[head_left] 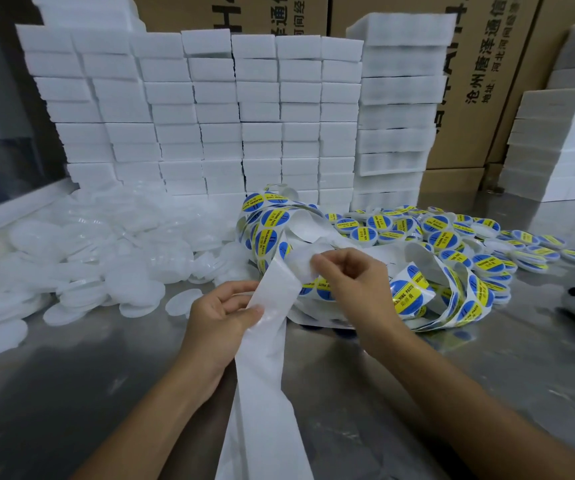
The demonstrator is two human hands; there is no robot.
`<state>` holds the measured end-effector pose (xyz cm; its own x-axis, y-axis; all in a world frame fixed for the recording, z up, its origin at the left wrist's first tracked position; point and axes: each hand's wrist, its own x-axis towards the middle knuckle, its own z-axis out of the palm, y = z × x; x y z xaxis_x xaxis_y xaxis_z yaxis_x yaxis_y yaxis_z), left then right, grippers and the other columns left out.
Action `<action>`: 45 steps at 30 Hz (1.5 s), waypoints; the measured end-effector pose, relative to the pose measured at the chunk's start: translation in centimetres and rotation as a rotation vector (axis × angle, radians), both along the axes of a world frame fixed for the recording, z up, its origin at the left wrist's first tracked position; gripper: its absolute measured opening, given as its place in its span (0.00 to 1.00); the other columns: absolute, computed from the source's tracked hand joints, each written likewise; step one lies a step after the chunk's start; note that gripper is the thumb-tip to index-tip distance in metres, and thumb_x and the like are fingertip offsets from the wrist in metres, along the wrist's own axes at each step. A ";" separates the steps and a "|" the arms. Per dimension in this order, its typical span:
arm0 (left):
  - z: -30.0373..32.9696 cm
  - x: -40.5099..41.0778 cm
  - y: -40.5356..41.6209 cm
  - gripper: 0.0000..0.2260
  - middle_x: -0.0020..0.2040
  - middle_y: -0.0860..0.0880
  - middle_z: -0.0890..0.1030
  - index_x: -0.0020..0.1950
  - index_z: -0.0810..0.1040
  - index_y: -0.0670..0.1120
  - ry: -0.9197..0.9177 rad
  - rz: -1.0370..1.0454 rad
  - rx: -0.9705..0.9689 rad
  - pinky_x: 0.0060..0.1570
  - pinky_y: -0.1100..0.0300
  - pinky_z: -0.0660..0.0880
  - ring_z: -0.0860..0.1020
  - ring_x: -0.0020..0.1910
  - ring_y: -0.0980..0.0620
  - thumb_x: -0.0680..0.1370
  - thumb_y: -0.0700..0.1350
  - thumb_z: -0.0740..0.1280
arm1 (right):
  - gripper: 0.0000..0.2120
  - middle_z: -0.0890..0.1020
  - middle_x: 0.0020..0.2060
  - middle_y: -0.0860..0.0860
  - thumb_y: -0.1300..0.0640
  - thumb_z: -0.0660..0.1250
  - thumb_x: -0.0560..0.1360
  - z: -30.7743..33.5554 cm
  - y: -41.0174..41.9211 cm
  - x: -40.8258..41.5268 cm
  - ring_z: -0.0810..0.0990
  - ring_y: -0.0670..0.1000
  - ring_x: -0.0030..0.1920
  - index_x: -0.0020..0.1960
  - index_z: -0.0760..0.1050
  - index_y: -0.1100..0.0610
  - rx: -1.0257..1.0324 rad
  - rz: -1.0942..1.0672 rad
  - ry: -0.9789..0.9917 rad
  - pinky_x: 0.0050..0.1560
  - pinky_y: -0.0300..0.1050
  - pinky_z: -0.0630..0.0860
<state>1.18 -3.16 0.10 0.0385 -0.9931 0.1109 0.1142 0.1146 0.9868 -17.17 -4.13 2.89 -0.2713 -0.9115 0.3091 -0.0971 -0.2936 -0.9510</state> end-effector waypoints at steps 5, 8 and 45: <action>-0.3 0.3 -0.2 0.10 0.40 0.50 0.84 0.44 0.82 0.51 -0.228 0.148 -0.124 0.35 0.71 0.75 0.80 0.34 0.60 0.71 0.36 0.75 | 0.05 0.81 0.32 0.49 0.57 0.75 0.72 0.9 0.0 -1.1 0.76 0.45 0.30 0.46 0.83 0.58 0.205 0.114 -0.402 0.33 0.38 0.75; -0.5 0.5 -0.2 0.08 0.38 0.56 0.81 0.41 0.80 0.54 -0.565 0.272 -0.281 0.37 0.74 0.71 0.77 0.37 0.60 0.67 0.49 0.78 | 0.03 0.85 0.40 0.52 0.57 0.74 0.73 0.8 0.3 -0.7 0.82 0.47 0.38 0.46 0.84 0.56 0.165 0.247 -0.440 0.37 0.37 0.78; -0.7 4.4 -1.7 0.09 0.57 0.47 0.74 0.35 0.77 0.51 -0.999 0.515 0.000 0.58 0.44 0.70 0.72 0.58 0.42 0.74 0.45 0.72 | 0.10 0.86 0.48 0.55 0.65 0.71 0.74 -1.2 0.2 1.1 0.85 0.52 0.50 0.39 0.85 0.51 0.248 0.469 -0.385 0.53 0.53 0.81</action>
